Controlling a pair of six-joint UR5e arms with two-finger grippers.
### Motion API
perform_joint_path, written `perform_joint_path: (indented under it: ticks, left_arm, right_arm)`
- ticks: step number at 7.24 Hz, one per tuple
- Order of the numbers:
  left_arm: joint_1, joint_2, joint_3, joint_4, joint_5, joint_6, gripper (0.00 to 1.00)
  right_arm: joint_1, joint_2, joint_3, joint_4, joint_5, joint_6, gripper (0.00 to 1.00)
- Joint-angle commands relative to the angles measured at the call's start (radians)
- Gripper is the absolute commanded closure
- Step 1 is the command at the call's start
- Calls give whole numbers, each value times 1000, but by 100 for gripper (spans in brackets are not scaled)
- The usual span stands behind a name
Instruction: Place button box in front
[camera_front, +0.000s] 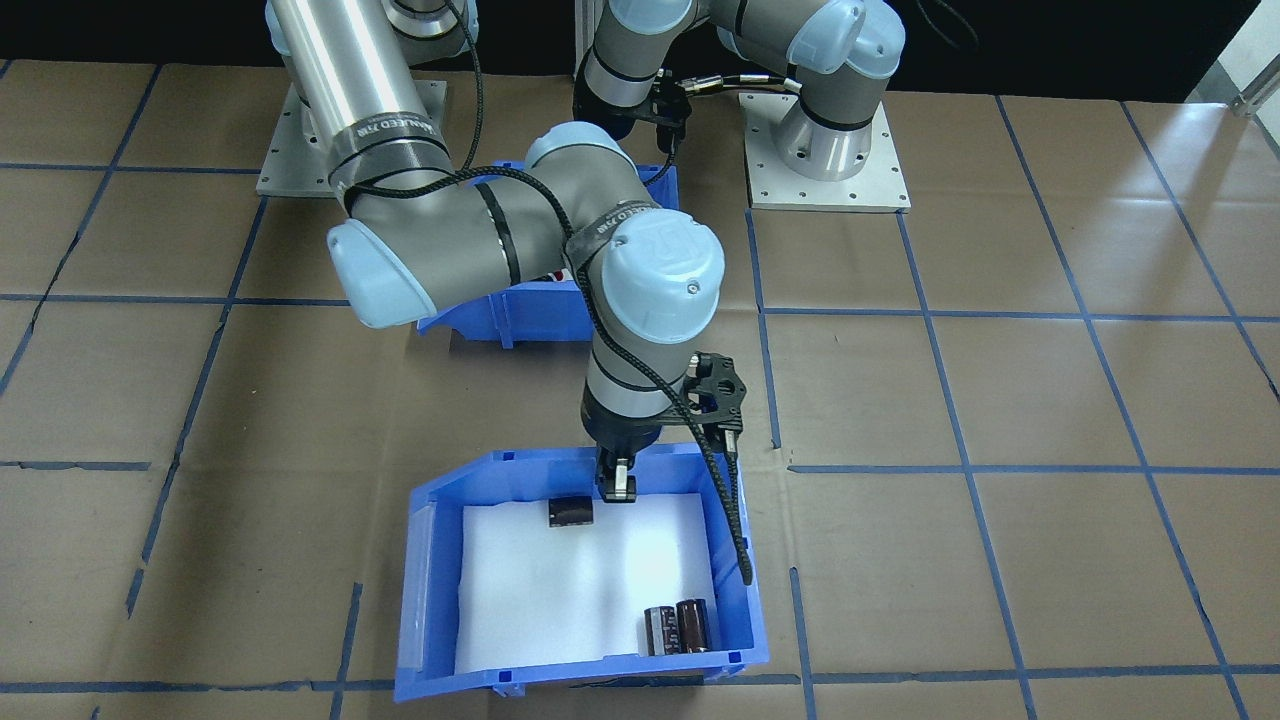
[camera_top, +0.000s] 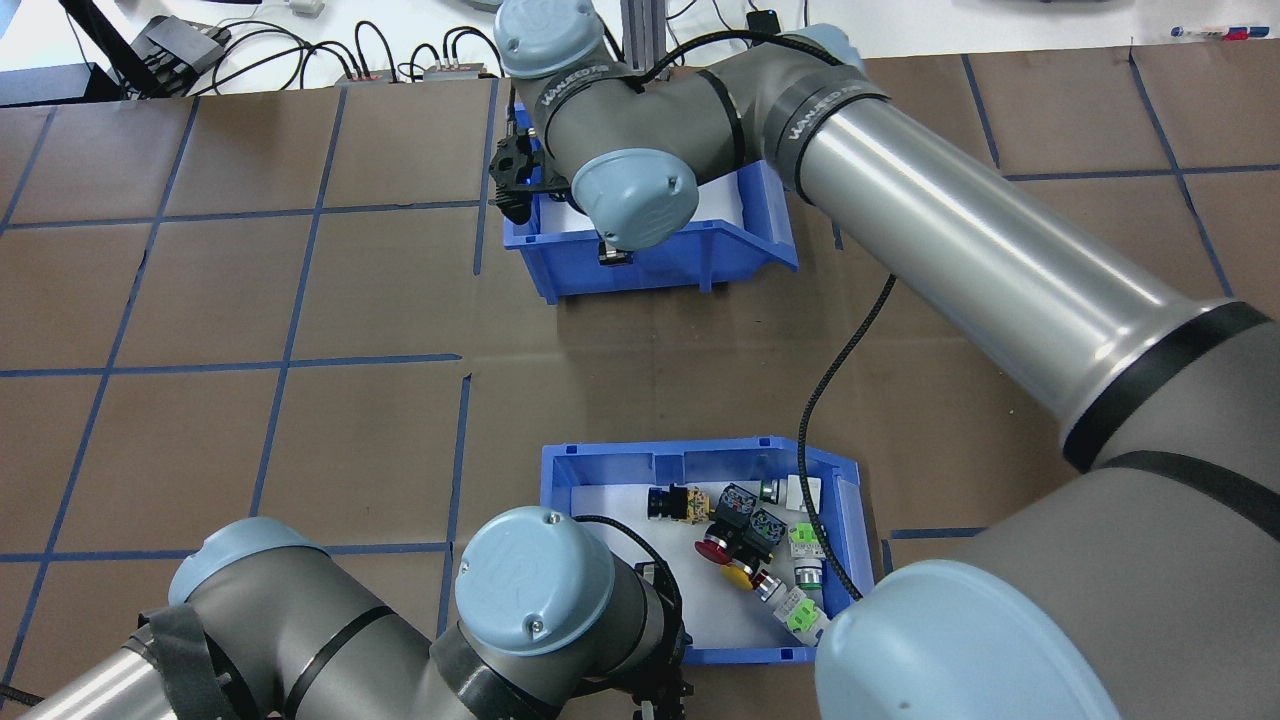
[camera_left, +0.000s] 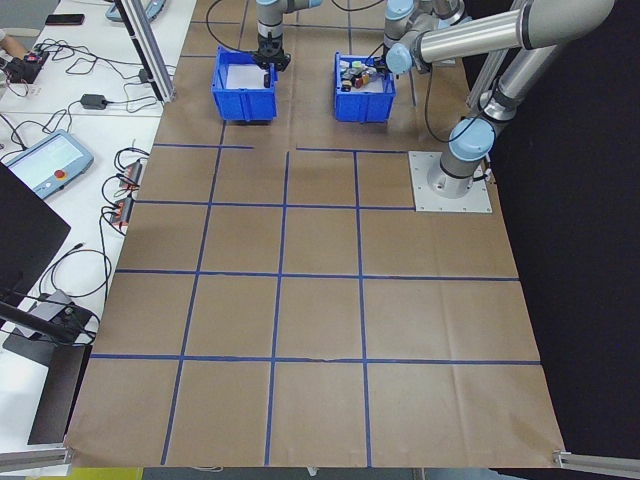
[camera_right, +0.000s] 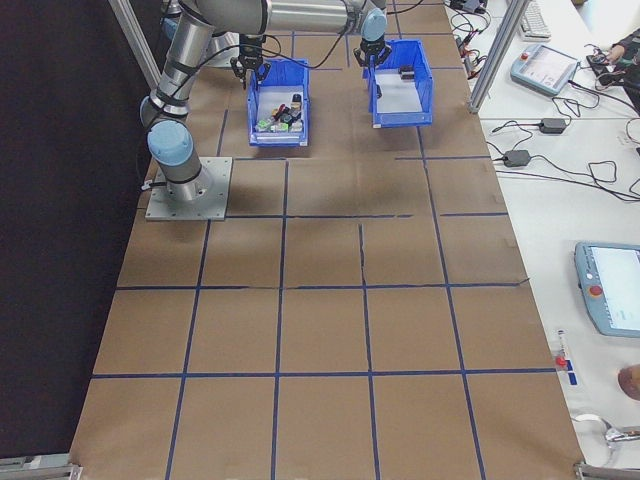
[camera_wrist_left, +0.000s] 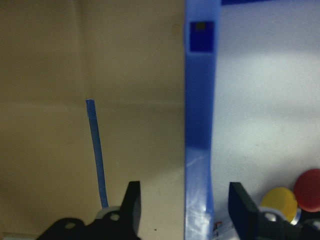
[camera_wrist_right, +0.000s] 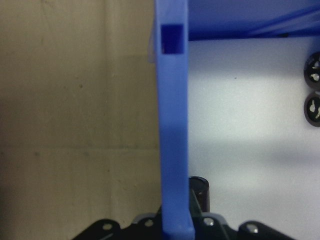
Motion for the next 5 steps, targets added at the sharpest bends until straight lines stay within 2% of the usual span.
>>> perform_joint_path:
  ticks: [1,2,3,4,5]
  left_arm:
    - [8,40,7,52,10,44,100]
    - [18,57,13,47,81,128,100]
    - [67,69,18,29,109,196,100]
    - [149,83,45,-48,108,276,100]
    - [225,113,111,-186,111,405,100]
  right_arm:
    - [-123,-125,104,20,11,-136,98]
    - [-209,-209,179,17,16,-262,98]
    - [-305,-292,260,16,20,-381,98]
    - [-402,-368,345,10,22,-492,99]
    - [-495,-445,428,3,23,-586,99]
